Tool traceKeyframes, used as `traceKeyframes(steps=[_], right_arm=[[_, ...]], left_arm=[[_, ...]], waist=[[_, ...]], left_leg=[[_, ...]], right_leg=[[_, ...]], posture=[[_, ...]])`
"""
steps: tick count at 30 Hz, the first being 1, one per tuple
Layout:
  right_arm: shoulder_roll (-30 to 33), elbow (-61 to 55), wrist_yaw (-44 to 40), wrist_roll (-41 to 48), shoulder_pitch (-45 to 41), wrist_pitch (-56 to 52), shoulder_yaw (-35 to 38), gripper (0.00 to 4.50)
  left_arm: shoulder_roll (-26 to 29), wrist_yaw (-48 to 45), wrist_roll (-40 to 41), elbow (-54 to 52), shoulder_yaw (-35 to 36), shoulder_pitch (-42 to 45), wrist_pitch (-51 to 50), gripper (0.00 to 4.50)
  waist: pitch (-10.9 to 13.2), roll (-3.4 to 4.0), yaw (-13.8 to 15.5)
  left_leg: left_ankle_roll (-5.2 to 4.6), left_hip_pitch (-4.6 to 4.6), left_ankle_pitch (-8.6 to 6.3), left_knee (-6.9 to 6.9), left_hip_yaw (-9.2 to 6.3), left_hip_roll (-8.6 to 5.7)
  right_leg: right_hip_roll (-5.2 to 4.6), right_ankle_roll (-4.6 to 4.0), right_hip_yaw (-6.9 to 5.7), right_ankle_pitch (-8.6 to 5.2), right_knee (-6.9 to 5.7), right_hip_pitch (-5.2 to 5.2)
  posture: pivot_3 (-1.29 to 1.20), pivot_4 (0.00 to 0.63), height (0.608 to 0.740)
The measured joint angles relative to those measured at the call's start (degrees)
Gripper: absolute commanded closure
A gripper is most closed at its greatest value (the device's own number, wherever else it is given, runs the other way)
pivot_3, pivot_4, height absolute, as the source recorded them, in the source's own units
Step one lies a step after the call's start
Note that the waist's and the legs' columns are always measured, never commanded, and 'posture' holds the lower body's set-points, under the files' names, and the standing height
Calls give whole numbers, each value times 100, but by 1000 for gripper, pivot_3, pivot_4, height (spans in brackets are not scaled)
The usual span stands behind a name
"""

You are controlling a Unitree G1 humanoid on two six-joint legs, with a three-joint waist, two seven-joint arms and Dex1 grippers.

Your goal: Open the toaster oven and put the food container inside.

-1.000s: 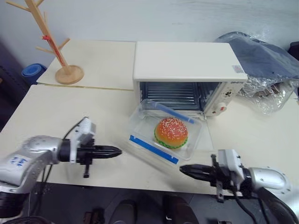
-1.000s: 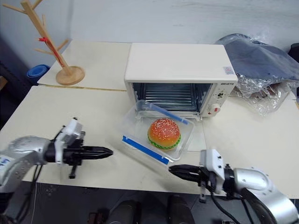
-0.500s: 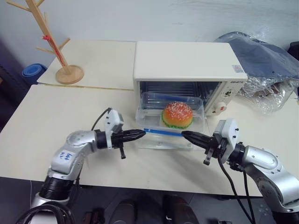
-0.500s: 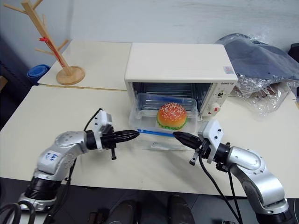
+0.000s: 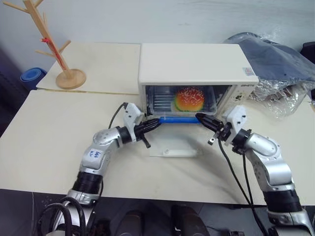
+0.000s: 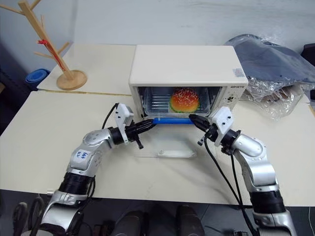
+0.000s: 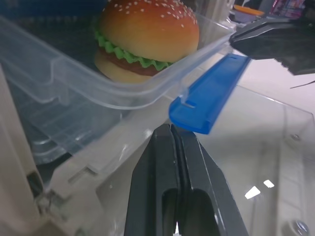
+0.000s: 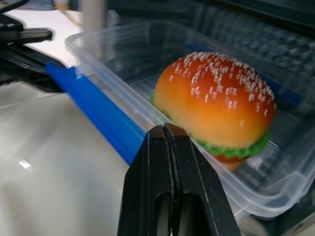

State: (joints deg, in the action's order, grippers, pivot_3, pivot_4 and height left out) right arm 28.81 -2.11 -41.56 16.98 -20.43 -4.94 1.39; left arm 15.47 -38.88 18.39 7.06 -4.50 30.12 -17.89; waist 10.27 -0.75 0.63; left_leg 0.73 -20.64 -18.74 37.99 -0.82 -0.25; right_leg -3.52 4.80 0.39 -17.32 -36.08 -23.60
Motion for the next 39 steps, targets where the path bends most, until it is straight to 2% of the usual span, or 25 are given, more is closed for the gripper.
traceKeyframes(steps=[8,11,15,17,21,24,28,33,36,39], right_arm=[[-502,1425,332,-591,-935,745,-116,4500],[-602,1626,363,-672,-1011,960,-116,4500],[-564,1278,39,-447,-756,804,-116,4500],[-297,793,-283,-190,-402,564,-100,4500],[419,49,-810,345,228,210,318,4500],[936,65,-1154,537,538,262,804,4500],[1445,994,-1789,508,751,780,1202,4500],[1572,2538,-2571,53,551,1566,843,4500],[1543,3300,-2679,-268,349,1937,558,4500],[1451,3462,-2840,-279,216,2136,521,4500]], left_arm=[[-309,522,-362,559,84,273,485,4478],[-350,640,-437,681,121,309,618,4478],[-73,446,-353,441,224,169,500,4478],[392,118,-149,-66,294,-126,193,4478],[1411,-577,502,-1030,805,-981,-561,3571],[2051,-1202,1020,-1505,1263,-1615,-857,2696],[2492,-2022,1216,-1481,1942,-2043,-296,1467],[2647,-3190,1464,-1123,2149,-2247,400,102],[2637,-3430,1613,-1186,2141,-2338,433,46],[2623,-3476,1789,-1432,2131,-2392,314,46]], waist=[[0,0,-78],[0,0,-103],[0,1,-103],[0,2,-99],[0,4,-87],[1,4,-83],[1,5,-59],[5,12,-109],[8,19,-145],[7,18,-196]], left_leg=[[3,-2,1,4,2,0],[4,0,2,4,7,1],[5,-3,2,1,5,4],[6,-16,1,0,-1,5],[3,-44,0,9,-8,4],[-26,-40,-16,7,-14,4],[-42,-18,-25,4,-16,2],[-43,5,-26,-8,-2,4],[-43,5,-26,-7,-1,4],[-42,8,-26,-6,-5,6]], right_leg=[[0,2,1,1,-6,-3],[0,2,2,1,-12,-6],[0,2,7,1,-40,-11],[-1,2,4,1,-35,-18],[-8,2,1,1,-31,-34],[-12,2,-2,1,6,-25],[-21,-1,-9,0,18,0],[-18,-5,-2,-2,16,10],[-18,-5,0,-2,12,8],[-18,-4,-1,-2,11,13]], posture=[[0,150,740],[0,150,740],[0,150,740],[0,150,740],[0,150,740],[0,150,740],[0,150,740],[0,150,740],[0,150,740],[0,150,740]])
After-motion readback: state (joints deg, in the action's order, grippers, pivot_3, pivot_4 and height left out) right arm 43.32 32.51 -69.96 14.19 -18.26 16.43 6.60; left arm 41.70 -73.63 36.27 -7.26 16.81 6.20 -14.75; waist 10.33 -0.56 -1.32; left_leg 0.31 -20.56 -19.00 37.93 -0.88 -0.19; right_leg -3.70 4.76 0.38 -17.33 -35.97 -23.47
